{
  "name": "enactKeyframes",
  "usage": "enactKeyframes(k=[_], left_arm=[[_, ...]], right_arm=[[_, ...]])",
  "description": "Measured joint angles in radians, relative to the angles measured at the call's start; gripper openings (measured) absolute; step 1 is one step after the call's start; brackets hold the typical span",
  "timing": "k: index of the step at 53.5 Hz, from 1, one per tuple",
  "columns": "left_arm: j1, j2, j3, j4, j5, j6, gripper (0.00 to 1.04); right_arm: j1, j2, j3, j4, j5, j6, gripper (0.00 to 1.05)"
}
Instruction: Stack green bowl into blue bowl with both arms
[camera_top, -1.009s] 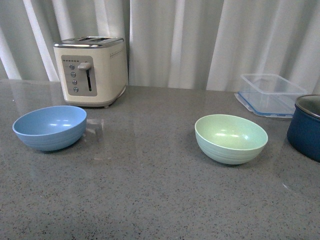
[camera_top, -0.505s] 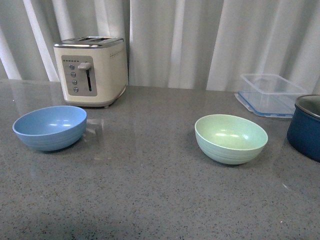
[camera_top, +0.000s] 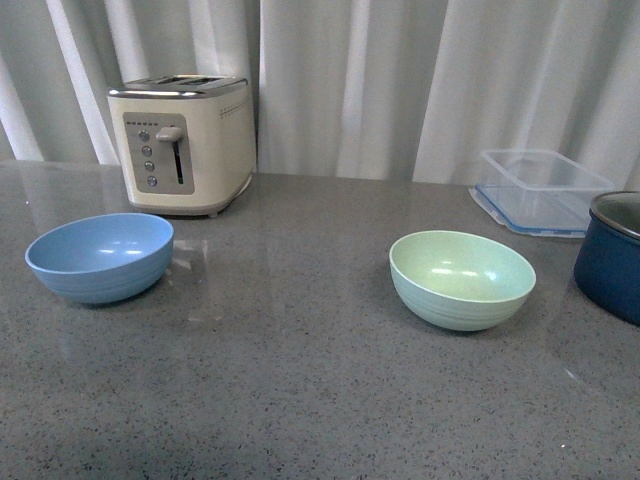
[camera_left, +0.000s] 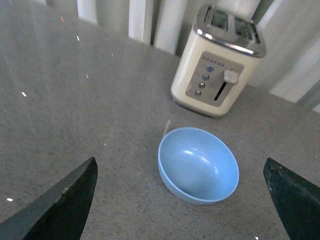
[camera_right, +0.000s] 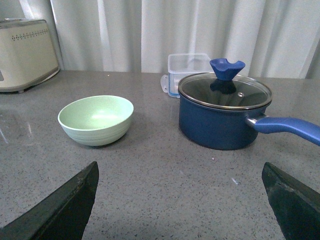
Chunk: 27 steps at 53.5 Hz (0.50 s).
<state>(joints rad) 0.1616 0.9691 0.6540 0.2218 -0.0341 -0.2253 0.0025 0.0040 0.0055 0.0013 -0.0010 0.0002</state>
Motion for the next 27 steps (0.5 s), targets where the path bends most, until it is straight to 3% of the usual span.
enactKeyframes(k=[27], left_arm=[[0.007, 0.454, 0.352, -0.279, 0.094, -0.207, 0.98]], right_arm=[[0.0, 0.0, 0.0, 0.0, 0.0, 0.0, 0.95]])
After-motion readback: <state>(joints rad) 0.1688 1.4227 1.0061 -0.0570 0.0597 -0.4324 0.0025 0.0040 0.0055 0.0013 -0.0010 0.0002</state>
